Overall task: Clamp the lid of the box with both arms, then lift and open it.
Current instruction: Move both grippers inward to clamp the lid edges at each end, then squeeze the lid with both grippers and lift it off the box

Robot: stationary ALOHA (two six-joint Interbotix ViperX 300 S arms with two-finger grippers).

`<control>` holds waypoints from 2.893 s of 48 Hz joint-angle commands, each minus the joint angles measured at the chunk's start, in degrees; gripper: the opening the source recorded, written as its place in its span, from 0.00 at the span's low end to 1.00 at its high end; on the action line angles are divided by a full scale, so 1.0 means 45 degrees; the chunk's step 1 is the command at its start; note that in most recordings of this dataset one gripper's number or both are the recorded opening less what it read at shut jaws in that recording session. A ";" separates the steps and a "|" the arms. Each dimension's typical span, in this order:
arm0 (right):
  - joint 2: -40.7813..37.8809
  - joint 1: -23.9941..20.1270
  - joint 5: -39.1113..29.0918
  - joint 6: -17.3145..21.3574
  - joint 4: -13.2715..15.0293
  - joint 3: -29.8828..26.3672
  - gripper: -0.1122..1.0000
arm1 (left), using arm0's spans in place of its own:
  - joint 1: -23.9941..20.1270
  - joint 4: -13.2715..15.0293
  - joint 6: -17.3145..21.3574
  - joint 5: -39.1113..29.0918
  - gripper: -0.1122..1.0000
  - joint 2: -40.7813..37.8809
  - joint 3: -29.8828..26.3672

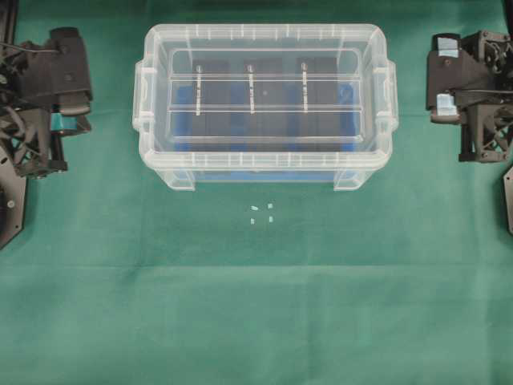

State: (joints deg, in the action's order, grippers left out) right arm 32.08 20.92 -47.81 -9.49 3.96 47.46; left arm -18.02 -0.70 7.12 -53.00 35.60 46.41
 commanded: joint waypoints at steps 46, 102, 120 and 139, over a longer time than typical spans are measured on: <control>-0.2734 0.0000 0.1367 -0.0176 0.0020 -0.2207 0.10 | -0.0664 0.0000 0.2402 0.0898 0.11 -0.3965 -0.2656; -0.2207 -0.0234 0.1152 -0.0039 -0.0059 -0.2832 0.10 | -0.0586 0.0039 0.2266 0.0488 0.11 -0.3301 -0.2891; -0.1973 -0.0254 0.0723 -0.0039 0.0000 -0.3203 0.10 | -0.0527 0.0020 0.2285 -0.0176 0.11 -0.3223 -0.3691; -0.1680 -0.0293 -0.0059 -0.0039 0.0020 -0.3789 0.10 | -0.0488 0.0000 0.2285 -0.1016 0.11 -0.3203 -0.4434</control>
State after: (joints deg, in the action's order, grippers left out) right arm 23.82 21.01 -48.43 -10.02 4.39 33.75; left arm -21.01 -0.97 17.58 -58.27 20.48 29.97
